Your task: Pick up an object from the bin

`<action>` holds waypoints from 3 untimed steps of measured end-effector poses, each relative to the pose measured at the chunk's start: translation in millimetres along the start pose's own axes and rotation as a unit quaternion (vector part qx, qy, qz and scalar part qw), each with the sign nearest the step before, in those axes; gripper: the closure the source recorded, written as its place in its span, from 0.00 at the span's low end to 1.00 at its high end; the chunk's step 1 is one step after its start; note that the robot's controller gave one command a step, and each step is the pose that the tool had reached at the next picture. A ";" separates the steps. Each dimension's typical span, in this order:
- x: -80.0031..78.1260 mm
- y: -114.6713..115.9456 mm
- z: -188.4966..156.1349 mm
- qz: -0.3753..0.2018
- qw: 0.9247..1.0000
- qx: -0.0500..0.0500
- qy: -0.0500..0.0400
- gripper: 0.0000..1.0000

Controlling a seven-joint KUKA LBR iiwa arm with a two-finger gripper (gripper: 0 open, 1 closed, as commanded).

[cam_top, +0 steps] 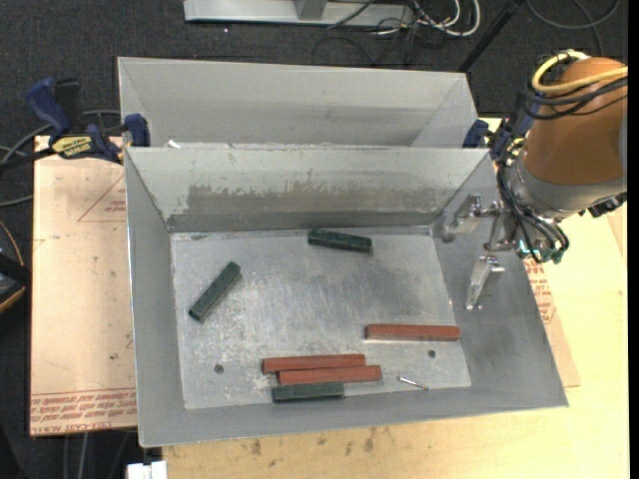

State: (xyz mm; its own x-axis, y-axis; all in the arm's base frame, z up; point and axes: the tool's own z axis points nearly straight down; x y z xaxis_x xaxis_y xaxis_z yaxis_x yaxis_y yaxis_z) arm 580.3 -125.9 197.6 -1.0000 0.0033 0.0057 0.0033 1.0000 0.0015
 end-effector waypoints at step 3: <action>34.3 44.6 64.6 0.048 0.999 0.000 -0.001 0.00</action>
Offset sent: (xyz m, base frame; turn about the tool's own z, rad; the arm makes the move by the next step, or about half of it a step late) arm -0.0360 0.0363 -0.1276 0.2126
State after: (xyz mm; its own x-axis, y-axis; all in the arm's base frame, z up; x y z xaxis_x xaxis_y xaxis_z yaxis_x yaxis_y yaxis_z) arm 545.8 -81.1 133.3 -0.9950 0.0996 0.0039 0.0996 0.9950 0.0010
